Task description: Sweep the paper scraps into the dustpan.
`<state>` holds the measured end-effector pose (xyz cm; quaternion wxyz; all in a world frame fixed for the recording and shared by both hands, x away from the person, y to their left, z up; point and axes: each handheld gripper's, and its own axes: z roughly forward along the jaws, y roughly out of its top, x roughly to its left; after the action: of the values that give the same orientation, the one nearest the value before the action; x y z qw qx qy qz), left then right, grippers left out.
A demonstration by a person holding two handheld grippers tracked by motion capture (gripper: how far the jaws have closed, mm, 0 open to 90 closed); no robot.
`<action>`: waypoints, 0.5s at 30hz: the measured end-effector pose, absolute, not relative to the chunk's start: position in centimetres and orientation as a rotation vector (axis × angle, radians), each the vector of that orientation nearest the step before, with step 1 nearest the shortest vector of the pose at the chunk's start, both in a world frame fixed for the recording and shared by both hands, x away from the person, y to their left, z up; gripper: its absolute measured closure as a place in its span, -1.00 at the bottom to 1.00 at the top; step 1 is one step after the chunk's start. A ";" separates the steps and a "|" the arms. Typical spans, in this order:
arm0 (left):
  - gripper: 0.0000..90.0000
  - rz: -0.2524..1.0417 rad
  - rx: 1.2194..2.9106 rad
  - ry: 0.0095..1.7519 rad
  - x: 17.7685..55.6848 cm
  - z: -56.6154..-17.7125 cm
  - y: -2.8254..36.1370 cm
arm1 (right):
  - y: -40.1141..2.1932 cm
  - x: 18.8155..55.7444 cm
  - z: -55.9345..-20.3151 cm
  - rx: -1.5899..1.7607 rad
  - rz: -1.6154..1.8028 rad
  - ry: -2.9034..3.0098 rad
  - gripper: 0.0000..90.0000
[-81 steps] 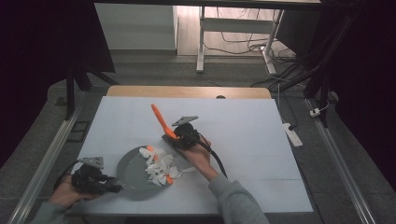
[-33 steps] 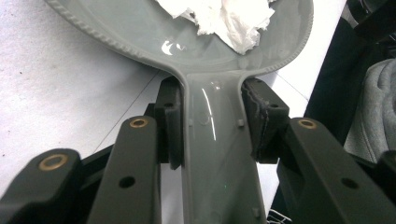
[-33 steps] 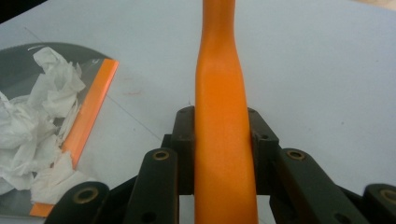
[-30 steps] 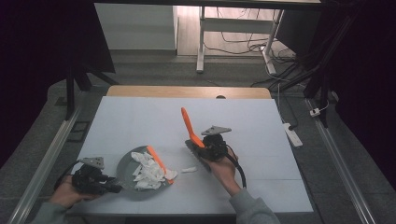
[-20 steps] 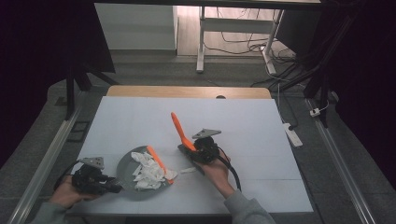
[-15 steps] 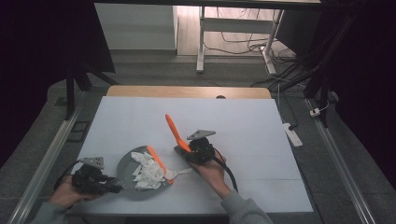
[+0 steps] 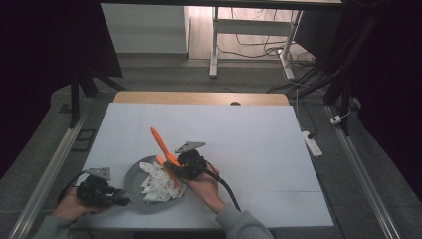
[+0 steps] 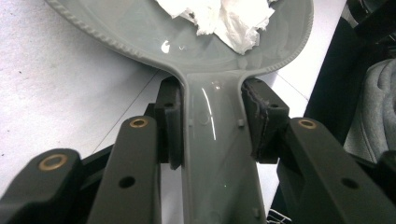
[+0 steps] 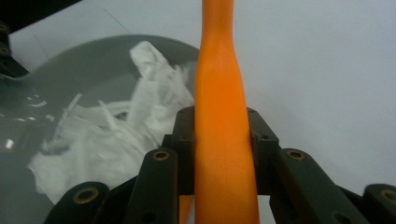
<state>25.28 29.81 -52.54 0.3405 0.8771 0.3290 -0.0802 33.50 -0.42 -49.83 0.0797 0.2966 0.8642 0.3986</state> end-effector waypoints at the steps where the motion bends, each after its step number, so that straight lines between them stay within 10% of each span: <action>1: 0.36 -0.209 2.283 0.856 25.3 -52.5 29.8 | 0.1 33.3 -49.9 0.890 1.194 2.585 0.56; 15: 0.36 -0.212 2.284 0.857 25.3 -52.6 29.8 | 2.7 32.7 -48.3 0.835 1.315 2.561 0.56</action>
<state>25.27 29.80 -52.57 0.3397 0.8773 0.3291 -0.0812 32.73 2.73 -48.30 0.0720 0.2780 0.8521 0.4376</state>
